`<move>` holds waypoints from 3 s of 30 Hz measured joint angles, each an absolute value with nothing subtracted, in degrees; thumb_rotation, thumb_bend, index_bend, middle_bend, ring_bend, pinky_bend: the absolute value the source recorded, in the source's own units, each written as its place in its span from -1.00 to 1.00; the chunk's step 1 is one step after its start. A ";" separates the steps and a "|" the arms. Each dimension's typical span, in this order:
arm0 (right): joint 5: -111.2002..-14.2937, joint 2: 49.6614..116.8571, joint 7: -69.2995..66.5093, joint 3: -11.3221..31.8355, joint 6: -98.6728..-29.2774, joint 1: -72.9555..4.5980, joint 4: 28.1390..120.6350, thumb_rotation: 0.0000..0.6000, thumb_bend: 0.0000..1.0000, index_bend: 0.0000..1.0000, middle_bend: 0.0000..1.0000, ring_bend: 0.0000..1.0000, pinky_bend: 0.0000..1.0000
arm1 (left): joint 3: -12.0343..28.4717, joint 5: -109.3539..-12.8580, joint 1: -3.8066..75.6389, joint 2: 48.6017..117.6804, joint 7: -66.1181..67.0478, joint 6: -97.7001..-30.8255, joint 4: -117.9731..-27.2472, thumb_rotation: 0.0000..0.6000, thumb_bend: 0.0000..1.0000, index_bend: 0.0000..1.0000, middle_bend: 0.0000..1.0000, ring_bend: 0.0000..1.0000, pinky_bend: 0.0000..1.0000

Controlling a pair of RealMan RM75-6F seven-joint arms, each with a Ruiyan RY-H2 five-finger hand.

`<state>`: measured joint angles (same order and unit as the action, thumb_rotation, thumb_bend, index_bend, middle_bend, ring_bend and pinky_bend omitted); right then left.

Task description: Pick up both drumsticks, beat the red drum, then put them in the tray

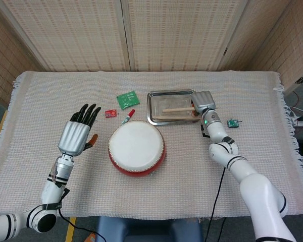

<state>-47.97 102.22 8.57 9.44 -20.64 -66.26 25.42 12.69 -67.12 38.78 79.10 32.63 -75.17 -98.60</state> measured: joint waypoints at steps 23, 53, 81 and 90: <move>-47.33 115.51 15.54 20.02 -15.34 -71.97 5.76 1.00 -0.57 -0.36 -0.17 -0.45 -0.10 | 11.77 -71.93 35.87 75.45 29.10 -76.25 -100.82 1.00 -0.31 -1.00 -0.99 -1.00 -0.54; -48.90 85.02 15.89 20.69 -36.13 -53.41 62.86 1.00 -0.78 -0.73 -0.52 -0.76 -0.35 | 12.14 -71.41 33.45 72.72 24.62 -74.81 -99.07 1.00 -0.31 -1.00 -0.99 -1.00 -0.54; -86.45 60.62 -3.94 -0.56 -85.37 -11.44 89.24 1.00 -0.78 -1.00 -0.92 -1.00 -0.90 | 4.55 -78.88 21.94 67.91 13.42 -81.08 -97.66 1.00 -0.31 -0.91 -0.96 -1.00 -0.55; -90.13 64.56 -4.40 -1.89 -92.73 -5.92 85.15 1.00 -0.78 -1.00 -0.92 -1.00 -0.93 | 2.36 -78.06 16.83 67.90 13.61 -84.28 -96.35 1.00 -0.31 -0.91 -0.94 -1.00 -0.58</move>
